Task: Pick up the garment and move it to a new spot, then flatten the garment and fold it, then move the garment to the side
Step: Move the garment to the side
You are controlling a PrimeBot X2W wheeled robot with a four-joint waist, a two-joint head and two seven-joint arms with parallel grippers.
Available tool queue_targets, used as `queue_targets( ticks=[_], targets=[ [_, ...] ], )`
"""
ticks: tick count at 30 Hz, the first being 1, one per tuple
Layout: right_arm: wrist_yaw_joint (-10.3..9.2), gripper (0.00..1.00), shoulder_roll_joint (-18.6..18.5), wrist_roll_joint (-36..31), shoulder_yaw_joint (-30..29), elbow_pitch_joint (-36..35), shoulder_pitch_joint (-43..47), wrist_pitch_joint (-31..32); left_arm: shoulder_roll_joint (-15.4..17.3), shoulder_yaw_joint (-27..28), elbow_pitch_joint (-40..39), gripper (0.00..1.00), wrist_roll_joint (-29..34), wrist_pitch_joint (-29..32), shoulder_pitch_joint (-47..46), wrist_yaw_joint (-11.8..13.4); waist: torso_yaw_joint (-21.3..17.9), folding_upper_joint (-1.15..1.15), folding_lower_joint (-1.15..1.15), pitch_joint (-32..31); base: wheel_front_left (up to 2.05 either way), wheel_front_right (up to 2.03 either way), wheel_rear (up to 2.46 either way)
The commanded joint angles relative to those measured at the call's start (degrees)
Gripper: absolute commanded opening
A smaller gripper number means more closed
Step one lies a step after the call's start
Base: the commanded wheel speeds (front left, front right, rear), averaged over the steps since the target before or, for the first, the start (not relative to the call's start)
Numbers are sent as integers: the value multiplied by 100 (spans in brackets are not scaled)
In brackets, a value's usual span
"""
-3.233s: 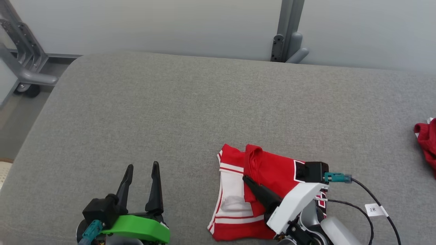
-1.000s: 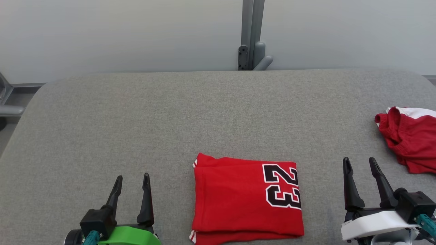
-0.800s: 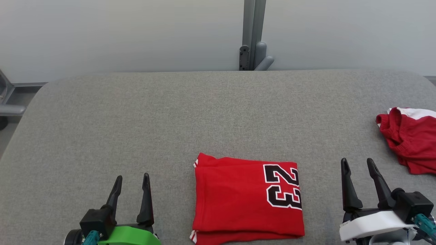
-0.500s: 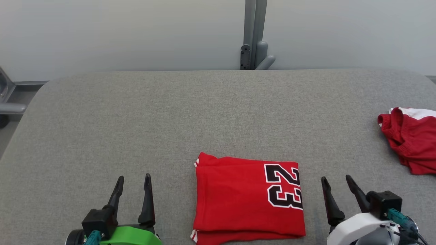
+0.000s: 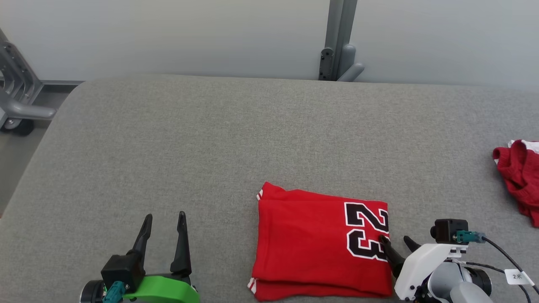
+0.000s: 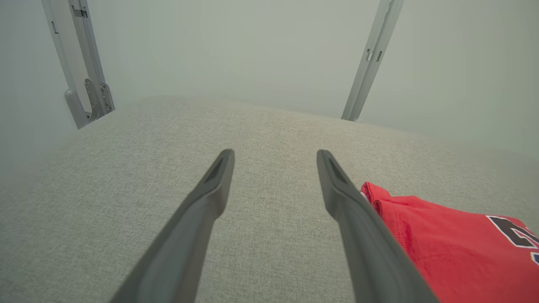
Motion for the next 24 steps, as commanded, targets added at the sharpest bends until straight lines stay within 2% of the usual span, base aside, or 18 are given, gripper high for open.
queue_targets(
  ticks=[1, 11, 13, 16, 17, 18, 24],
  targets=[
    [1, 100, -39, 178, 28, 138, -133, 47, -10, 29, 0, 100, 56, -16, -91, -17, 87, 0, 0, 37, 0, 0, 0],
    [0, 99, -90, 1189, 392, 945, -640, 353, -15, 125, 1, 100, 108, -16, -98, -19, 178, 0, 0, 81, 0, 0, 0],
    [0, 49, -107, 1314, 493, 1040, -726, 329, -20, 130, 0, 100, 120, -16, -95, -24, 164, 0, 0, 89, 0, 0, 0],
    [1, 21, -137, 1505, 665, 1159, -837, 290, -28, 113, 8, 100, 135, -16, -90, -42, 131, 0, 0, 93, 0, 0, 0],
    [1, 5, -153, 1553, 720, 1192, -875, 253, -31, 111, 12, 100, 139, -16, -85, -41, 115, 0, 0, 93, 0, 0, 0],
    [1, 0, -171, 1587, 772, 1221, -908, 216, -33, 109, 16, 100, 143, -16, -76, -39, 94, 0, 0, 93, 0, 0, 0],
    [-1, 0, -366, 1794, 1004, 1310, -1107, -81, -36, 127, 27, 100, 147, -16, 3, -41, -139, 0, 0, 74, 0, 0, 0]
  ],
)
